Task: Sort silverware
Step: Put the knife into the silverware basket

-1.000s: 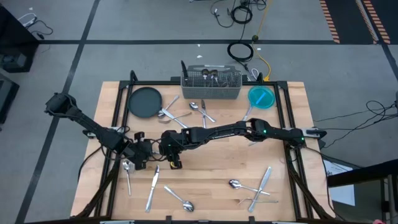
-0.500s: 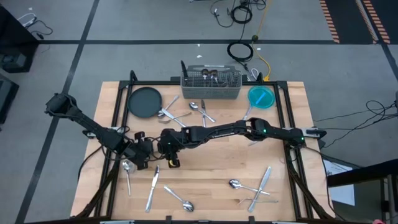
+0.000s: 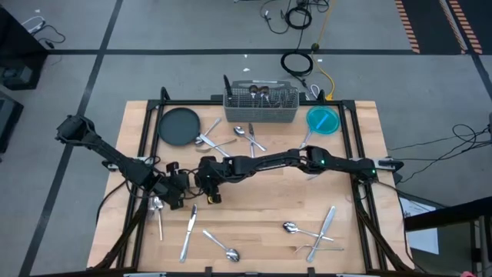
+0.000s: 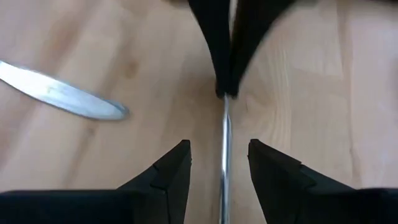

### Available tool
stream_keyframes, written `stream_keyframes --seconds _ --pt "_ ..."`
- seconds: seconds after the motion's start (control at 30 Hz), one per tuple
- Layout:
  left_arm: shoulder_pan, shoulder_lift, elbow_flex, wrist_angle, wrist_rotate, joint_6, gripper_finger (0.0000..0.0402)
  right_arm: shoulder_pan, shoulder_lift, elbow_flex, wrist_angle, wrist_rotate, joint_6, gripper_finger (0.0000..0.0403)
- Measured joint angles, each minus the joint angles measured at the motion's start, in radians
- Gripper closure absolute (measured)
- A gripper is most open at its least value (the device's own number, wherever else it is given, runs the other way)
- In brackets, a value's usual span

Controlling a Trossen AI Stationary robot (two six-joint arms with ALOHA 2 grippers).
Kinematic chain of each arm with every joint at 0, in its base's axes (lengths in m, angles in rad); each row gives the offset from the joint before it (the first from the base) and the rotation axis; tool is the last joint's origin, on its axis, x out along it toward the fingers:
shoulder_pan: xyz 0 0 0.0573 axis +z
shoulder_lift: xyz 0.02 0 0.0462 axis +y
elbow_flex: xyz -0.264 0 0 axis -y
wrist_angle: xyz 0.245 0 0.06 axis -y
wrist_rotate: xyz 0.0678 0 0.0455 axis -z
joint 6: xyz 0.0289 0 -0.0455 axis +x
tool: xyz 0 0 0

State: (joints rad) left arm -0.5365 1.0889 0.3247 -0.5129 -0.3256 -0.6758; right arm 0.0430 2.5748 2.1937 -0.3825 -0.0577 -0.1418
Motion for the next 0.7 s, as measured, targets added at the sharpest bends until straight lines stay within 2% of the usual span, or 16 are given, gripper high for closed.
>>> stream_keyframes --seconds 0.1,0.3,0.37,0.47,0.7 --pt "0.000 0.000 0.000 0.002 -0.002 0.000 0.0401 -0.002 0.030 0.000 0.007 0.034 0.002 0.0253" --pt "0.000 0.000 -0.001 0.006 -0.009 0.004 0.0401 -0.004 0.071 0.002 0.021 0.030 0.083 0.0262" --pt "0.000 0.000 -0.001 0.009 -0.011 0.004 0.0401 -0.003 0.080 0.004 0.018 0.032 0.122 0.0295" --pt "0.000 0.000 -0.001 0.010 -0.018 0.008 0.0401 -0.004 0.082 0.005 -0.005 0.056 0.158 0.0377" --pt "0.000 0.002 0.024 0.011 -0.062 0.034 0.0397 -0.009 0.085 0.003 -0.025 0.050 0.229 0.0397"
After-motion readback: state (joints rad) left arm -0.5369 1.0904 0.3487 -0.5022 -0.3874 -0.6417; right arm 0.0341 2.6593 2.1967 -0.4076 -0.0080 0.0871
